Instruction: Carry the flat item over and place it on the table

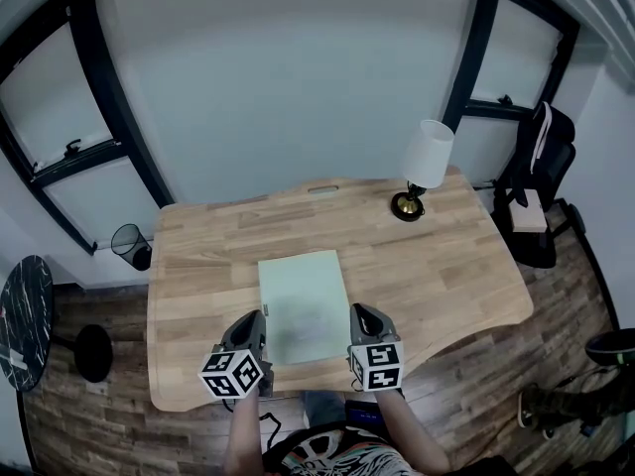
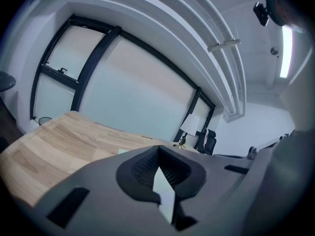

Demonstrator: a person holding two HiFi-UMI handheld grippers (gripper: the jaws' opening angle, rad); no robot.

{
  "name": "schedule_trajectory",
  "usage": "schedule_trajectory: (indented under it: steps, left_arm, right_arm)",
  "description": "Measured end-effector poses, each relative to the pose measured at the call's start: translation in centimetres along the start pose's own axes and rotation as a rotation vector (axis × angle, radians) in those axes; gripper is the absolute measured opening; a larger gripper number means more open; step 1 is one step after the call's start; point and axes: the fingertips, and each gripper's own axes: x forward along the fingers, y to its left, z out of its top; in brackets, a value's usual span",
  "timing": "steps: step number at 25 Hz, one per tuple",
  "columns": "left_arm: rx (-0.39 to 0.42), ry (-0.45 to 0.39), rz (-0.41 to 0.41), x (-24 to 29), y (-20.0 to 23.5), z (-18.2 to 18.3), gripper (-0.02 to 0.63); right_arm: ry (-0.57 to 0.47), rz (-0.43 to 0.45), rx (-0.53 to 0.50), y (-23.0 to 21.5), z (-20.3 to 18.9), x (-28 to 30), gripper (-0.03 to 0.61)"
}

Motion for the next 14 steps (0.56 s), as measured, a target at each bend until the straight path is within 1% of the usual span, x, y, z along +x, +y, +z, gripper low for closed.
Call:
schedule_trajectory:
  steps: [3,6,14]
  left_arm:
    - [0.032,0.008,0.029,0.23,0.37,-0.22,0.006]
    - [0.036,0.003,0.036,0.43,0.39,-0.2,0.006]
    - [-0.034,-0.032,-0.011,0.72,0.6,0.27,0.006]
  right_arm:
    - [0.005,0.002,0.0,-0.09,-0.05,0.23,0.005]
    - [0.008,0.002,0.005,-0.37,-0.12,0.36,0.005]
    - [0.013,0.0,-0.009,-0.54,-0.25,0.91,0.005]
